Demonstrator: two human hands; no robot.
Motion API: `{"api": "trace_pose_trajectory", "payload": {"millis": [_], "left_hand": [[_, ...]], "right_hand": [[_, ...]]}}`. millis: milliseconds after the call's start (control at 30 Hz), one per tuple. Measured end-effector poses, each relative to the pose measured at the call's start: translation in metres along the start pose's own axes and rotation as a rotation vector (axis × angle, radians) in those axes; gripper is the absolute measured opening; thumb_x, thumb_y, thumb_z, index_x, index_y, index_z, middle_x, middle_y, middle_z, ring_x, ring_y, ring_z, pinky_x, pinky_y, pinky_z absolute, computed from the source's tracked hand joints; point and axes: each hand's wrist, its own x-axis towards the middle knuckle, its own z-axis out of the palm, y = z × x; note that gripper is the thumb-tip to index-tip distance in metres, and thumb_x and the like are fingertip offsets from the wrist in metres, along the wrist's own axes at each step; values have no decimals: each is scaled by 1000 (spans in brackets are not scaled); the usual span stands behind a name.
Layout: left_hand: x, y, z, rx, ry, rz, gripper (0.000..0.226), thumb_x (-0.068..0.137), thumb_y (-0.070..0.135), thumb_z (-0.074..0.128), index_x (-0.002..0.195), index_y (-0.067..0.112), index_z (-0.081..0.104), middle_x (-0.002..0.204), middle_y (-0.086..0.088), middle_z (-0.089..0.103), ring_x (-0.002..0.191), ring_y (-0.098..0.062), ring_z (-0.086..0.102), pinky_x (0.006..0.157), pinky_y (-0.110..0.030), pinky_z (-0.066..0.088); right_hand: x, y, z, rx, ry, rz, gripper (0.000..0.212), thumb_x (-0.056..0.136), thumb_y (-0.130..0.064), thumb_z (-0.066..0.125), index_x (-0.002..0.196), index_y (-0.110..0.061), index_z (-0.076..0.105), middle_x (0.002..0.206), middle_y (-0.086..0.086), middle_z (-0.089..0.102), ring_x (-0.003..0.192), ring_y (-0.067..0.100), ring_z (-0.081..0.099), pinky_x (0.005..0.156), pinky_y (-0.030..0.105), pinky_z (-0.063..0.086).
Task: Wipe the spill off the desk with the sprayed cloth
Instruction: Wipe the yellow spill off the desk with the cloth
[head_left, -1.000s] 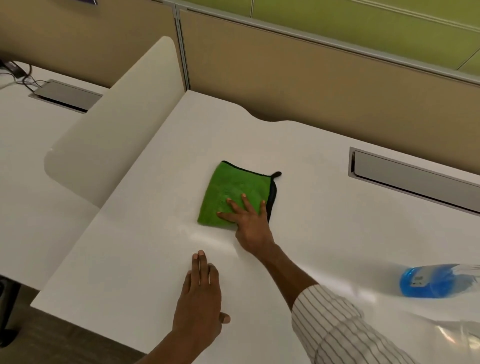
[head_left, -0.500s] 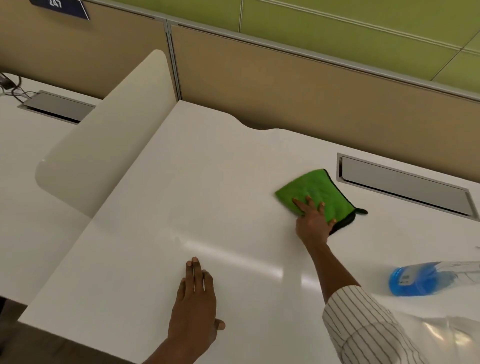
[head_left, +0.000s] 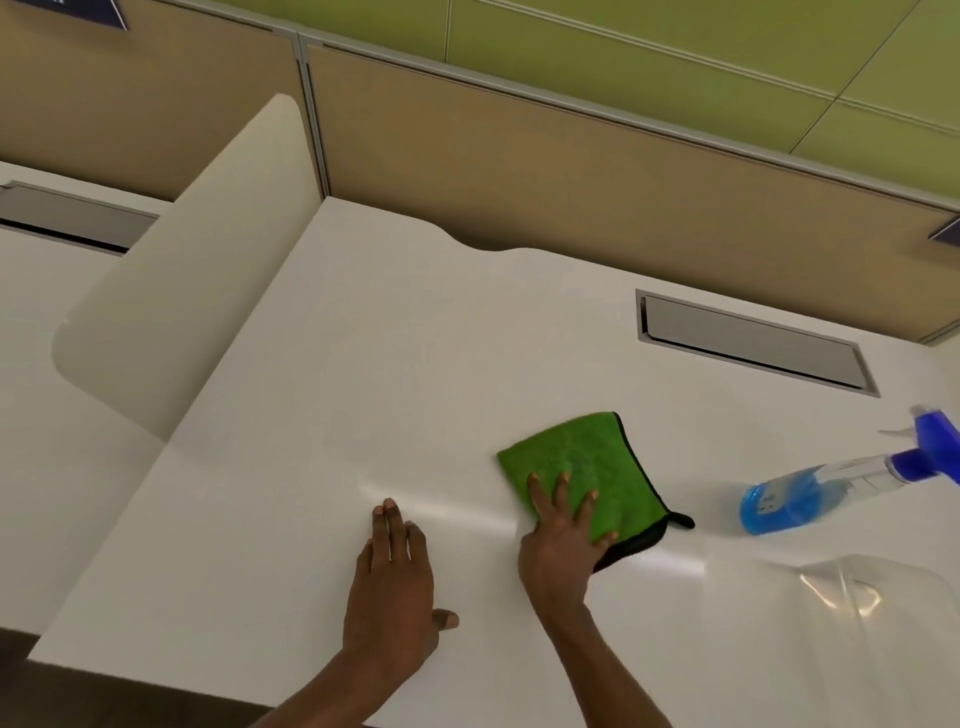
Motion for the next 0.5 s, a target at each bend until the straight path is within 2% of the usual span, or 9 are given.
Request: {"api": "trace_pose_trajectory", "payload": {"millis": [133, 200, 233, 267, 300, 333, 367, 400, 500], "left_hand": [[-4, -27, -6, -199, 6, 78, 113, 94, 62, 71, 171, 9, 8, 180, -11, -20, 169, -25, -13, 134, -38, 20], [-8, -42, -11, -409, 69, 71, 101, 93, 56, 76, 169, 15, 23, 183, -2, 7, 169, -17, 10, 130, -32, 27], [-11, -49, -14, -522, 120, 45, 93, 91, 51, 81, 165, 19, 33, 178, 0, 26, 164, -18, 28, 126, -32, 33], [-13, -55, -18, -628, 169, 11, 85, 89, 45, 85, 159, 21, 43, 167, 2, 45, 155, -19, 44, 121, -32, 40], [-14, -59, -20, -720, 203, -24, 75, 87, 40, 88, 151, 22, 52, 153, 3, 58, 143, -21, 57, 115, -33, 47], [-14, -63, -22, -808, 218, -56, 66, 86, 37, 90, 141, 22, 59, 141, 5, 66, 132, -21, 64, 109, -34, 51], [-13, -65, -24, -897, 218, -85, 58, 84, 36, 92, 133, 22, 63, 132, 6, 70, 125, -19, 68, 105, -33, 54], [-13, -66, -26, -983, 206, -111, 53, 84, 39, 92, 126, 23, 65, 127, 7, 73, 119, -15, 70, 100, -30, 56], [-15, -62, -40, -1162, 147, -186, 65, 71, 76, 80, 116, 30, 69, 112, 10, 78, 109, -8, 74, 85, -21, 55]], "right_hand": [[-47, -28, -3, 172, -95, -104, 77, 97, -5, 44, 159, -48, 29, 175, -8, 18, 163, 33, 5, 123, 73, 16], [-63, -32, -12, 357, -148, -159, 71, 98, -2, 46, 155, -44, 43, 168, -7, 37, 160, 28, 22, 125, 54, 27], [-68, -32, -20, 467, -174, -167, 65, 99, -2, 47, 150, -41, 51, 161, -5, 49, 153, 25, 39, 120, 39, 37], [-73, -33, -31, 592, -207, -146, 58, 101, -3, 49, 144, -40, 59, 152, -3, 60, 138, 21, 56, 106, 26, 46], [-77, -35, -44, 730, -252, -103, 52, 102, -5, 52, 136, -42, 66, 141, -4, 68, 115, 13, 67, 87, 16, 50], [-81, -37, -58, 870, -307, -52, 48, 103, -8, 55, 125, -46, 71, 129, -8, 73, 96, 6, 68, 74, 12, 50], [-85, -38, -71, 993, -355, -3, 45, 102, -9, 57, 116, -48, 75, 119, -9, 76, 89, 4, 68, 72, 11, 52], [-88, -37, -83, 1095, -389, 43, 42, 102, -8, 59, 112, -44, 78, 113, -7, 78, 92, 10, 72, 79, 17, 58], [-91, -29, -113, 1378, -483, 86, 35, 101, -3, 59, 119, -25, 79, 115, 5, 81, 105, 28, 77, 89, 38, 64]]}}
